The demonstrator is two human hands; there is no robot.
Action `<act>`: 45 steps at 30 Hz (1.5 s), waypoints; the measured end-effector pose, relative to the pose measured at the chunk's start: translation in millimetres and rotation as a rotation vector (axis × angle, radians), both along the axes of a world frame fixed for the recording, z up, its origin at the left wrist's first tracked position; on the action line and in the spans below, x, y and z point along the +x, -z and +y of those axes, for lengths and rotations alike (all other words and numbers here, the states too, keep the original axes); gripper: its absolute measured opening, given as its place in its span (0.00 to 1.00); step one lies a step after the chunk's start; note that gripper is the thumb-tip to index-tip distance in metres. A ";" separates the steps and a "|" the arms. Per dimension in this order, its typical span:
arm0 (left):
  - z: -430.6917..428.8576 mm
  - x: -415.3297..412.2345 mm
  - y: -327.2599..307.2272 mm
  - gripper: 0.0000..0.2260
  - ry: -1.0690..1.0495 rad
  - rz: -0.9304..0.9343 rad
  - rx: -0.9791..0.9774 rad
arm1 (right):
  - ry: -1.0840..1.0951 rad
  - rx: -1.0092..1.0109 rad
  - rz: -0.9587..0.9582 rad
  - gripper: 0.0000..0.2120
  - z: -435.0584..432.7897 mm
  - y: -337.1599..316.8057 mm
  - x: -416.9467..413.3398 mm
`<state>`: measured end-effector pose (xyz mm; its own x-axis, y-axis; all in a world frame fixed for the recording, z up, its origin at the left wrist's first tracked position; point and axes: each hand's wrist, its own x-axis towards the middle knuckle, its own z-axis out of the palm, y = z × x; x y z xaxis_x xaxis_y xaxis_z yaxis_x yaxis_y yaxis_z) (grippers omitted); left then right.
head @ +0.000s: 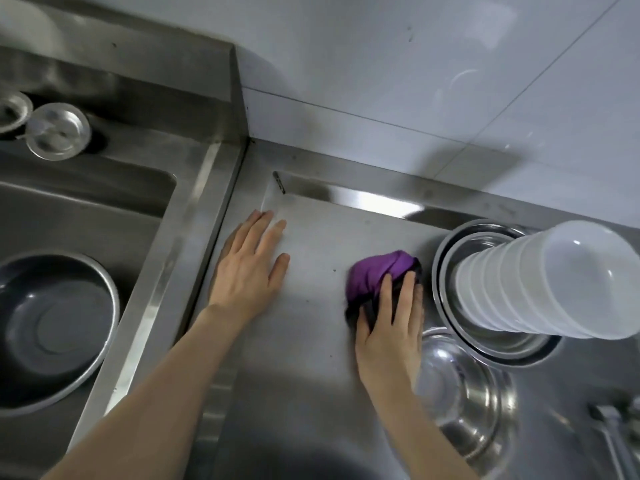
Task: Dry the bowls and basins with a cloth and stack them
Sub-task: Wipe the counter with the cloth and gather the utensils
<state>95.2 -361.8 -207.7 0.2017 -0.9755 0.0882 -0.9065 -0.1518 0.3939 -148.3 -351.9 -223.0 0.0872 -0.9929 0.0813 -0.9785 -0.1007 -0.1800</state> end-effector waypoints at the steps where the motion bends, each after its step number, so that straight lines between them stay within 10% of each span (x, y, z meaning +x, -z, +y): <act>1: 0.2 -0.2 -0.2 0.24 0.008 0.005 -0.006 | -0.002 0.016 0.014 0.29 12.5 -0.5 -2.4; 11: -0.6 -0.2 -0.2 0.22 0.006 0.016 -0.019 | 0.107 0.017 -0.016 0.29 -70.5 -0.8 13.9; 21: -0.2 -0.7 -0.5 0.22 -0.013 0.056 -0.039 | -0.132 0.049 -0.004 0.29 62.3 -2.3 -1.3; 31: 1.0 -0.6 -5.8 0.25 -0.037 0.193 -0.087 | 0.036 0.023 -0.147 0.33 -110.9 2.0 92.3; 37: 1.0 -1.3 -9.2 0.24 -0.060 0.269 -0.180 | -0.487 0.066 -0.092 0.32 -114.1 -1.4 158.2; 45: 1.6 -1.0 -10.9 0.24 -0.114 0.248 -0.135 | -0.613 0.063 -0.255 0.31 -12.3 2.4 107.1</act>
